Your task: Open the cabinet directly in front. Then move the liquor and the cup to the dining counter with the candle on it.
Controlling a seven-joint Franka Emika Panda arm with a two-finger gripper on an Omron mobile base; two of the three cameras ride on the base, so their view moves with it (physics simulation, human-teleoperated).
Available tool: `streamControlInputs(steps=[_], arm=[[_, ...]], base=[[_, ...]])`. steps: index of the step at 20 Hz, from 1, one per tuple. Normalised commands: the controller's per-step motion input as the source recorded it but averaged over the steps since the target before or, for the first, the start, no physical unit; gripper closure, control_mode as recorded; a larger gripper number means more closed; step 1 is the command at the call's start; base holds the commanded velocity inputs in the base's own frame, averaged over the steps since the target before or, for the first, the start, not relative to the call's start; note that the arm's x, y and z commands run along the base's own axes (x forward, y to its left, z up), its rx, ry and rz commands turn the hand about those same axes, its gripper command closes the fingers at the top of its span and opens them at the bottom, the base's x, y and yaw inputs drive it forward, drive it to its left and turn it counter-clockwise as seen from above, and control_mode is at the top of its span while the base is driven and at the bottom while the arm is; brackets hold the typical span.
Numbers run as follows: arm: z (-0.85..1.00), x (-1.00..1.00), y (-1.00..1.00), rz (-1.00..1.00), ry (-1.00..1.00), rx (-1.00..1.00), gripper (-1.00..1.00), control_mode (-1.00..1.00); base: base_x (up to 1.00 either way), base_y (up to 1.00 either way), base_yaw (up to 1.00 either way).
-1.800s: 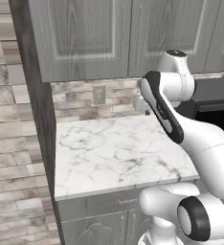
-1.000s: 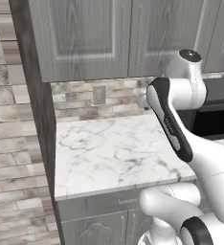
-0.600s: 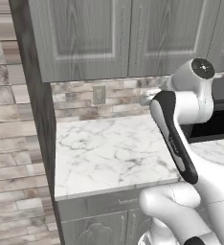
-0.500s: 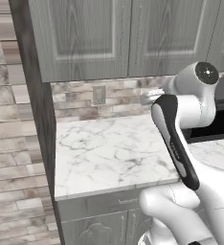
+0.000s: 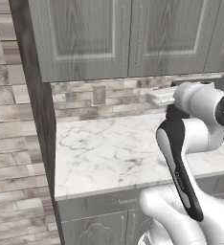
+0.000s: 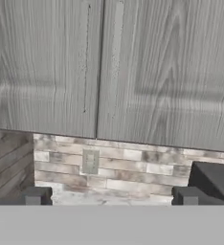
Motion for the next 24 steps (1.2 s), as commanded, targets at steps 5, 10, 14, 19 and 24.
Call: streamControlInputs(steps=[5, 10, 14, 19, 24], arm=[[0.31, -0.22, 0.00, 0.00, -0.36, 0.01, -1.00, -1.00], [0.19, -0.06, 0.00, 0.00, -0.20, 0.00, -1.00, -1.00], [0.00, 0.00, 0.00, 0.00, 0.00, 0.00, -1.00, -1.00], [0.12, 0.09, 0.02, 0.00, 0.00, 0.00, -1.00, -1.00], [0.24, 0.34, 0.00, 0.00, 0.00, 0.00, -1.00, -1.00]], base=[[0.00, 0.00, 0.00], [0.00, 0.00, 0.00], [0.00, 0.00, 0.00], [0.00, 0.00, 0.00], [0.00, 0.00, 0.00]])
